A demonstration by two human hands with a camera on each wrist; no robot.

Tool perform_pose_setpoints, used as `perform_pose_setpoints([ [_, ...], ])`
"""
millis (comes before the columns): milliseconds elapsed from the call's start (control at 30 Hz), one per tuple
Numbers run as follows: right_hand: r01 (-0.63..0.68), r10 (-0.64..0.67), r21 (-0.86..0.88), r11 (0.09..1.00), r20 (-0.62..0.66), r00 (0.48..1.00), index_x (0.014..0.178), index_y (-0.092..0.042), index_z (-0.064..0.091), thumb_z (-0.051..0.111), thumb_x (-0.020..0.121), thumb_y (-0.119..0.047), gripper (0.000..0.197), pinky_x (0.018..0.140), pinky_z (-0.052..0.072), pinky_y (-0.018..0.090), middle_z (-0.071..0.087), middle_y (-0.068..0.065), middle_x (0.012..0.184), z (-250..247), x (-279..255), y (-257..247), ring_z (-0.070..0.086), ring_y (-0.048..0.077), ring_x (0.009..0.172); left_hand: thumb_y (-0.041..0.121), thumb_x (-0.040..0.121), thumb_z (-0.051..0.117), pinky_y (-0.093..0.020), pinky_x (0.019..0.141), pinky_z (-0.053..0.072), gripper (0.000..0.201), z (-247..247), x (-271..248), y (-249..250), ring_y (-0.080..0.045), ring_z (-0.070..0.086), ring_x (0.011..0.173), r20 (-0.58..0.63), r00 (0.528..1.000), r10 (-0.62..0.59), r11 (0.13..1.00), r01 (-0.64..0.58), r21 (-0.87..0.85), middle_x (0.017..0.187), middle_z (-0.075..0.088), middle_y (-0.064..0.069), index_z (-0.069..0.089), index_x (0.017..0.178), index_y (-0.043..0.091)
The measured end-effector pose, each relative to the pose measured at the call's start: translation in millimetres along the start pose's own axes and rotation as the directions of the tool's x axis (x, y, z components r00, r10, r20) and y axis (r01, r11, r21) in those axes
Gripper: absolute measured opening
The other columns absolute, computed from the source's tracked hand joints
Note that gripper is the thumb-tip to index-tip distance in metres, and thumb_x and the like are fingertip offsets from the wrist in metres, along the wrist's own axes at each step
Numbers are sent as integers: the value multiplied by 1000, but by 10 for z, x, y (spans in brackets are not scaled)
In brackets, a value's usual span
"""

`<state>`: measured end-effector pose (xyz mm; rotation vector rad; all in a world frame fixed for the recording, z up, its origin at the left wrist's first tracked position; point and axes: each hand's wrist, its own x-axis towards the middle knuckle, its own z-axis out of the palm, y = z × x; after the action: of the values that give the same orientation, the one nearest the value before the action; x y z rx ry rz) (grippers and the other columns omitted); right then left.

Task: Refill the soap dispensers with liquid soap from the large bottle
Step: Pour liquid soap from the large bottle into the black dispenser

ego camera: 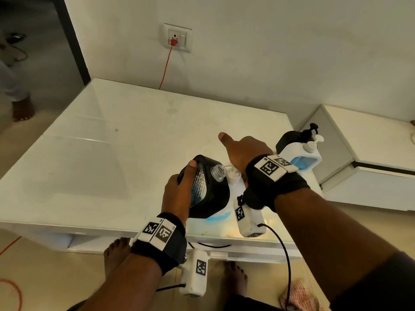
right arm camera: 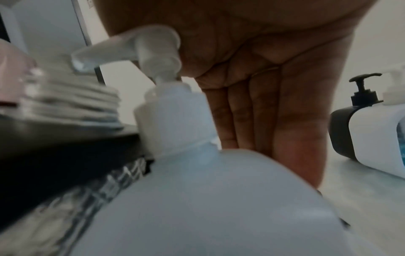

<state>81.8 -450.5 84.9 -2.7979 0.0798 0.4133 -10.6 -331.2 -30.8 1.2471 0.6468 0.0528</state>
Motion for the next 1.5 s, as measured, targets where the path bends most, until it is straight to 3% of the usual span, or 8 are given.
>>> perform_pose_setpoints([
  [233, -5, 4, -18, 1000, -80, 997, 83, -14, 51, 33, 96, -66, 57, 77, 37, 34, 63, 7, 96, 77, 15, 53, 53, 26, 85, 94, 54, 58, -52, 97, 59, 99, -5, 24, -26, -27, 73, 102, 0, 1000, 2, 1000, -2, -1, 108, 77, -6, 72, 116, 18],
  [367, 12, -12, 19, 1000, 3, 1000, 70, -14, 56, 26, 93, -75, 71, 75, 38, 34, 63, 3, 75, -6, -4, 6, 57, 23, 76, 95, 58, 60, -52, 97, 58, 99, -2, 14, -16, -29, 72, 104, 11, 1000, 2, 1000, -2, 7, 110, 76, -7, 70, 118, 17],
  [533, 21, -22, 49, 999, 32, 999, 56, -15, 55, 20, 93, -76, 79, 78, 40, 34, 58, 1, 59, -58, -11, -12, 55, 22, 68, 71, 87, 57, -50, 96, 59, 67, 3, 43, -29, -30, 71, 106, 17, 1000, -6, 1000, 6, 8, 112, 74, -9, 68, 121, 15],
  [700, 20, -19, 25, 1000, -40, 999, 71, -15, 60, 25, 93, -74, 72, 71, 35, 33, 63, 3, 75, 37, 12, 17, 55, 20, 69, 90, 66, 60, -52, 97, 58, 92, -5, 30, -37, -30, 71, 105, 21, 1000, 8, 1000, -8, 11, 111, 74, -9, 68, 120, 16],
  [833, 8, -7, 5, 1000, -86, 996, 76, -16, 55, 29, 94, -71, 64, 73, 36, 34, 63, 4, 84, 88, 22, 43, 56, 24, 79, 89, 72, 62, -52, 96, 59, 87, -7, 48, -50, -29, 72, 103, 24, 1000, 12, 1000, -13, 0, 108, 76, -8, 71, 117, 16],
  [1167, 19, -24, 64, 998, 72, 997, 65, -13, 57, 17, 88, -82, 82, 85, 50, 39, 62, 7, 71, -84, -27, -36, 61, 26, 74, 95, 52, 57, -52, 97, 58, 101, 12, 62, -47, -27, 72, 103, -4, 1000, 14, 1000, -14, 4, 110, 76, -4, 69, 117, 19],
  [1400, -11, 11, -4, 1000, -40, 999, 76, -16, 56, 29, 95, -71, 64, 66, 33, 32, 61, 3, 78, 10, -9, 22, 52, 19, 68, 96, 53, 55, -51, 97, 58, 102, 6, 49, -67, -27, 72, 103, -12, 1000, 14, 1000, -14, 14, 110, 76, -5, 70, 118, 19],
  [1500, -21, 19, -17, 1000, -80, 997, 82, -15, 54, 33, 96, -67, 58, 71, 33, 33, 59, 3, 84, 51, -10, 40, 51, 21, 74, 96, 53, 57, -52, 97, 58, 103, 12, 59, -63, -29, 72, 103, -8, 1000, 15, 1000, -15, 0, 110, 76, -6, 71, 118, 17],
])
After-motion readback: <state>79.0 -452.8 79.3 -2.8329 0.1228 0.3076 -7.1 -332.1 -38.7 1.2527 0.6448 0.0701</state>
